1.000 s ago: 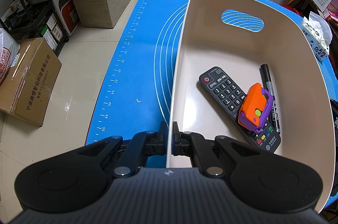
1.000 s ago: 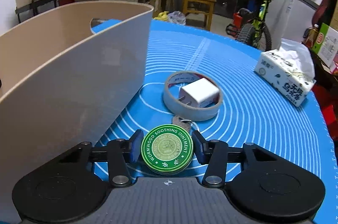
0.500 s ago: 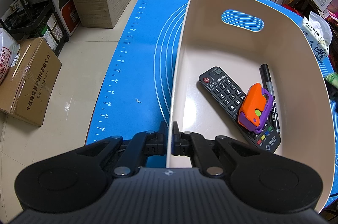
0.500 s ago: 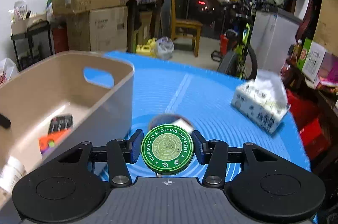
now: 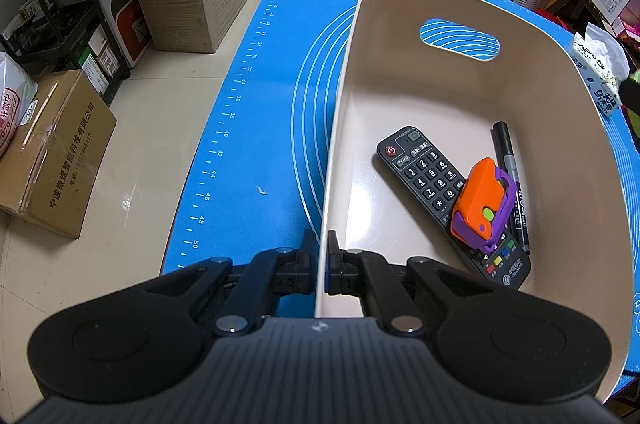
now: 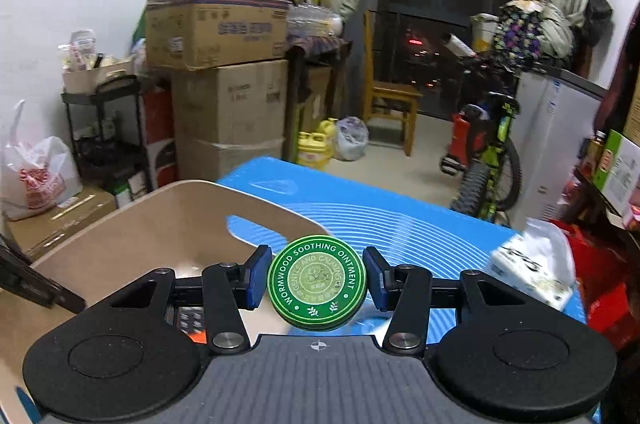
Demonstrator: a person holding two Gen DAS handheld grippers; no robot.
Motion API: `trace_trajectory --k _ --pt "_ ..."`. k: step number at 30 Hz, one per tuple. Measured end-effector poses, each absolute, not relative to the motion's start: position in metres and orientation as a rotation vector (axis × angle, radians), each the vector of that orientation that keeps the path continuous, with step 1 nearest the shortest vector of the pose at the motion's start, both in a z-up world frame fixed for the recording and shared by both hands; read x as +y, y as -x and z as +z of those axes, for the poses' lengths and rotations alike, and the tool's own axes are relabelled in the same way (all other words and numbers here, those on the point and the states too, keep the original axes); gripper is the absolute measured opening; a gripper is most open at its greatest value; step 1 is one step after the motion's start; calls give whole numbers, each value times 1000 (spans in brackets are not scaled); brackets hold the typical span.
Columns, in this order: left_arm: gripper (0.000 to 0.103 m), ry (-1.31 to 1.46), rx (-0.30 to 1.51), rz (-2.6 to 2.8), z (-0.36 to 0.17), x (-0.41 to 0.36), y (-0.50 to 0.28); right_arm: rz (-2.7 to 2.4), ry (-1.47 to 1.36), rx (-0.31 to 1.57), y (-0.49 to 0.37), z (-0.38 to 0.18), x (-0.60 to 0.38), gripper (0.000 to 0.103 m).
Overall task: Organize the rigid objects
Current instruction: 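Carry the green tin into the bin with the right tool and release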
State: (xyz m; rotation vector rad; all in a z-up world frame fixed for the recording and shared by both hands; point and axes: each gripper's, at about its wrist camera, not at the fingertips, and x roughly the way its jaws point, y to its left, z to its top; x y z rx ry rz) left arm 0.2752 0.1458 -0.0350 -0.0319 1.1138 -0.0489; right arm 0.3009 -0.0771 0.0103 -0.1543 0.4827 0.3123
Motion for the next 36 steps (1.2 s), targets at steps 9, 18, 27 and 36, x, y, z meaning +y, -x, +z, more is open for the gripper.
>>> trace_trajectory --k 9,18,27,36 --pt "5 33 1114 -49 -35 146 -275 440 243 592 -312 -3 -20 54" --pt "5 33 1114 -49 -35 145 -275 548 370 795 -317 -35 20 54" --pt "5 33 1113 -49 -36 146 -275 547 403 928 -321 -47 27 59" --pt "5 33 1114 -49 -36 146 -275 545 281 845 -314 -28 5 77"
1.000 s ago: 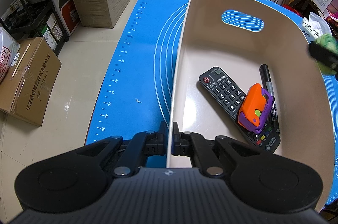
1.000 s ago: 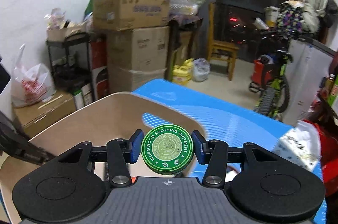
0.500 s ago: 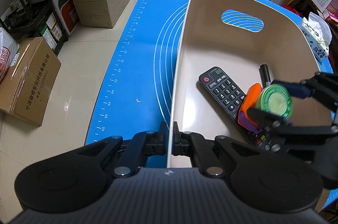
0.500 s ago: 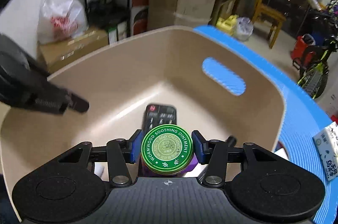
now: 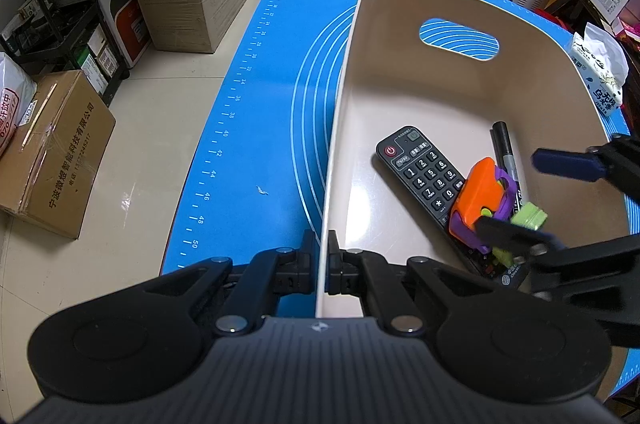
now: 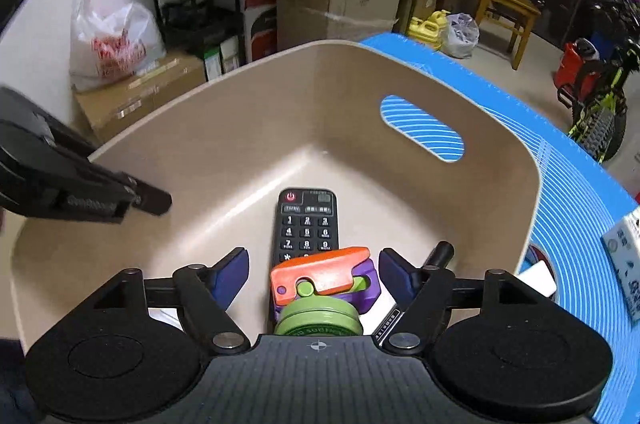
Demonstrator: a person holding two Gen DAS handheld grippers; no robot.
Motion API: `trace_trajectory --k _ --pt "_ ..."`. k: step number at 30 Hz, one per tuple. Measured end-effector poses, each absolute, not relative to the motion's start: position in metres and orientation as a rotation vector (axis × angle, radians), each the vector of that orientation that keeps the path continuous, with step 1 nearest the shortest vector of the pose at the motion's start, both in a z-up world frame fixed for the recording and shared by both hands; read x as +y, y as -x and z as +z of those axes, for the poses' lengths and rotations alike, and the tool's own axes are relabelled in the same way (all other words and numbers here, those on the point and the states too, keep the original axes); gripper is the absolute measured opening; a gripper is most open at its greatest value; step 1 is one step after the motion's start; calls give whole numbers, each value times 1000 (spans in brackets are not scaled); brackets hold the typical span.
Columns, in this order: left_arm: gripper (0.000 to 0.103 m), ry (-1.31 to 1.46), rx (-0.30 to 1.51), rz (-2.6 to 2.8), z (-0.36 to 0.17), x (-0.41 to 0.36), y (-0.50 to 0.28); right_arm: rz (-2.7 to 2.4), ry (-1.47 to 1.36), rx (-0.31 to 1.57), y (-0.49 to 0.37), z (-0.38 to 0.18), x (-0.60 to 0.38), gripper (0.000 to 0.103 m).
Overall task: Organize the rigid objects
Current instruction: 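Carry the green tin into the bin with the right tool and release, then grasp the silver keys on their ring with the right tool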
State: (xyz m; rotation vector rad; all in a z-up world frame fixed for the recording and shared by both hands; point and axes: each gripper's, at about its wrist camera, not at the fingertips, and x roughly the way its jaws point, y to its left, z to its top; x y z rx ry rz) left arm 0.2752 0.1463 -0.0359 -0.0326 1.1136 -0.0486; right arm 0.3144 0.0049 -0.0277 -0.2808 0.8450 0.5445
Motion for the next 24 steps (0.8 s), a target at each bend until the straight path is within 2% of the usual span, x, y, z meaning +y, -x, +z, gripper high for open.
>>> trace_trajectory --k 12,24 --pt "5 30 1114 -48 -36 146 -275 377 171 577 -306 15 -75 80" --pt "5 29 1114 -49 -37 148 -275 214 172 606 -326 -32 -142 80"
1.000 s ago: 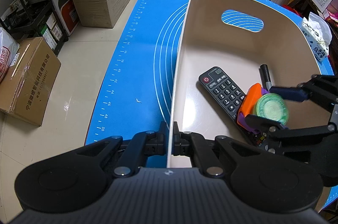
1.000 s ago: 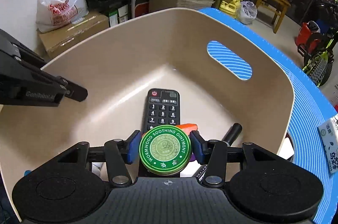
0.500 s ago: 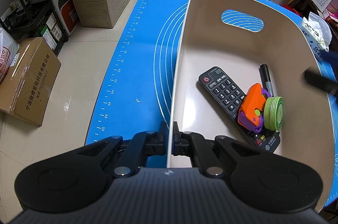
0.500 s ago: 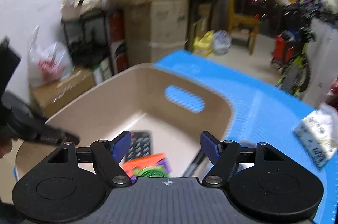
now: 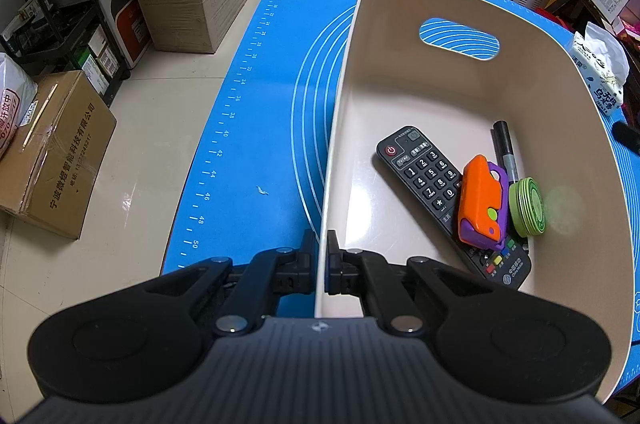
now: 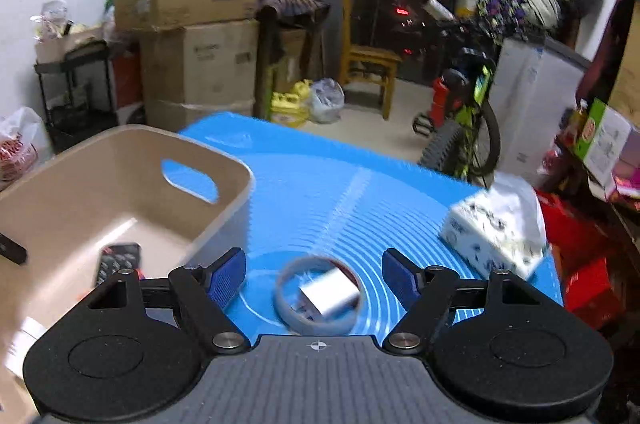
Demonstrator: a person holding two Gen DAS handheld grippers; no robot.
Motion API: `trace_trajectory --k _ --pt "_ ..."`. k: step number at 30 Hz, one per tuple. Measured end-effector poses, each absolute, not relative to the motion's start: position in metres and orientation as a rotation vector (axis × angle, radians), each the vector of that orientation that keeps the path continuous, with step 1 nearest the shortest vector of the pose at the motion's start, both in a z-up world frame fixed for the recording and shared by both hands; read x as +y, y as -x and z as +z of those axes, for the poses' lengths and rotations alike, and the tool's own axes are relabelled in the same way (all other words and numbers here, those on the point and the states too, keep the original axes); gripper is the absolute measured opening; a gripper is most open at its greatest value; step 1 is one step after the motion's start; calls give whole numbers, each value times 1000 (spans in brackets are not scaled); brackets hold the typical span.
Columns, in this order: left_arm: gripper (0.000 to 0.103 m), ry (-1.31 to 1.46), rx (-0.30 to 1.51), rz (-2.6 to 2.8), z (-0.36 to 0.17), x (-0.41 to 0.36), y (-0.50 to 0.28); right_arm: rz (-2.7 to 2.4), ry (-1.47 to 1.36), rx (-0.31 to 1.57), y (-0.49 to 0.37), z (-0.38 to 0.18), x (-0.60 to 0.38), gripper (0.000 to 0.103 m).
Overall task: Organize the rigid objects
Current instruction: 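Grasp the silver keys on their ring with the right tool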
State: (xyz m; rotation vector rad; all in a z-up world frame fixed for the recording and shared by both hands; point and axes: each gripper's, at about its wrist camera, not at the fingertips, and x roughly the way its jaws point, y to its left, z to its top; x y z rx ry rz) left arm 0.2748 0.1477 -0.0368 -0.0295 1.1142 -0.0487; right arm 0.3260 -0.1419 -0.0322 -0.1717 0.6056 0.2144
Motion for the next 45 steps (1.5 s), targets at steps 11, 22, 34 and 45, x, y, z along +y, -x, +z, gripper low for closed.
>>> trace_trajectory --k 11,22,34,45 --pt "5 32 1117 -50 -38 148 -275 210 135 730 -350 -88 -156 79" --pt "5 30 1117 -48 -39 149 -275 244 -25 825 -366 -121 -166 69" --pt "5 30 1117 -48 -39 149 -275 304 -41 842 -353 -119 -160 36" --pt "5 29 1118 -48 -39 149 -275 317 118 744 -325 -103 -135 19"
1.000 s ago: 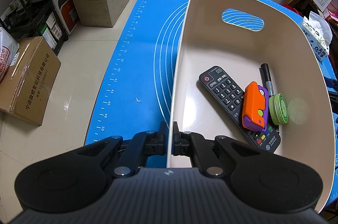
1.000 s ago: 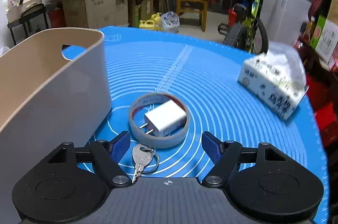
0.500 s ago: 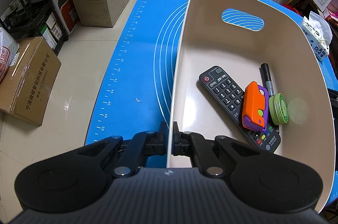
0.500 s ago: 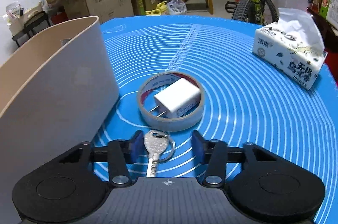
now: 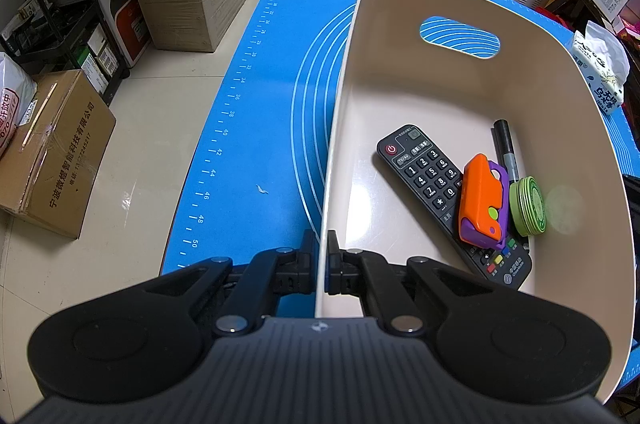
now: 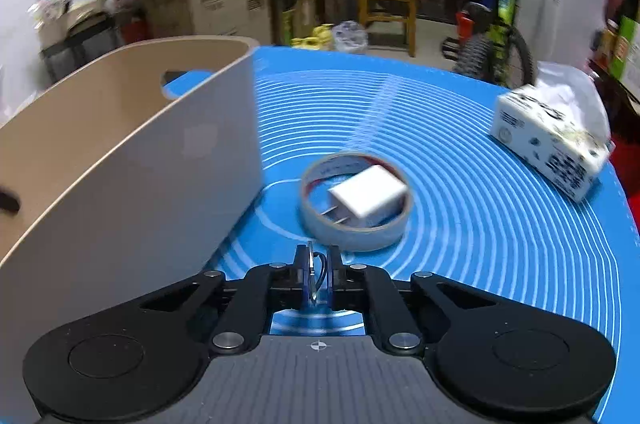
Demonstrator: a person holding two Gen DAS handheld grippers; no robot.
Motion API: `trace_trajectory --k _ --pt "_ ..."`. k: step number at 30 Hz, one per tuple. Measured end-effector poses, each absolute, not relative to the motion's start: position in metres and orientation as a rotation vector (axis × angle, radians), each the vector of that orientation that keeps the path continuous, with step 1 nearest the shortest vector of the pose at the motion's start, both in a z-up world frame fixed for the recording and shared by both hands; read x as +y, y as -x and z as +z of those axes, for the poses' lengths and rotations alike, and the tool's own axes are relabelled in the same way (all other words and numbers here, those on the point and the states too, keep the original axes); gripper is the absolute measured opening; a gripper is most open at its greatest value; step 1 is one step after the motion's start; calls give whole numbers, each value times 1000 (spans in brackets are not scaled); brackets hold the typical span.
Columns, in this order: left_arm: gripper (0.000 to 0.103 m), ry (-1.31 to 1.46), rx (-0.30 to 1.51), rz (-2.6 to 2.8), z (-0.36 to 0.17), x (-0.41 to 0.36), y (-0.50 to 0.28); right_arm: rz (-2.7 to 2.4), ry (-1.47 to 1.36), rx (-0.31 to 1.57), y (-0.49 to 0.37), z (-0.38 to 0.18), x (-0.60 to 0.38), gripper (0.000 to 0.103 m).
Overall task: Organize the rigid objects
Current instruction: 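Grasp the silver keys on their ring with the right tool, then carry the keys into the bin with the right tool and release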
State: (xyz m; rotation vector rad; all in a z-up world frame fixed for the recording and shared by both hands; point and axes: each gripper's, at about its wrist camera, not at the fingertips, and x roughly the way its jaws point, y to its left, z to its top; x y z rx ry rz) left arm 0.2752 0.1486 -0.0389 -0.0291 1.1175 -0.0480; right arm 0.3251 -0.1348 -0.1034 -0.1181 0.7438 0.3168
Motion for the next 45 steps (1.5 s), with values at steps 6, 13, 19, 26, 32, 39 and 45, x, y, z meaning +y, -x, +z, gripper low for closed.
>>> trace_trajectory --k 6,13,19,26,32,39,45 --pt "5 31 1118 -49 -39 149 -276 326 114 775 -329 -106 -135 20" --pt "5 33 1118 -50 -39 148 -276 373 131 788 -329 -107 -128 22" --pt "5 33 1118 -50 -39 148 -276 346 177 753 -324 -105 -120 19" --pt "5 32 1118 -49 -39 148 -276 339 187 709 -315 -93 -125 19" --pt "5 32 1118 -49 -39 148 -276 325 201 648 -309 -71 -129 19" --pt "5 32 1118 -49 -39 148 -276 334 208 553 -304 -22 -129 19" --pt "5 32 1118 -49 -39 148 -276 382 202 501 -299 10 -111 19"
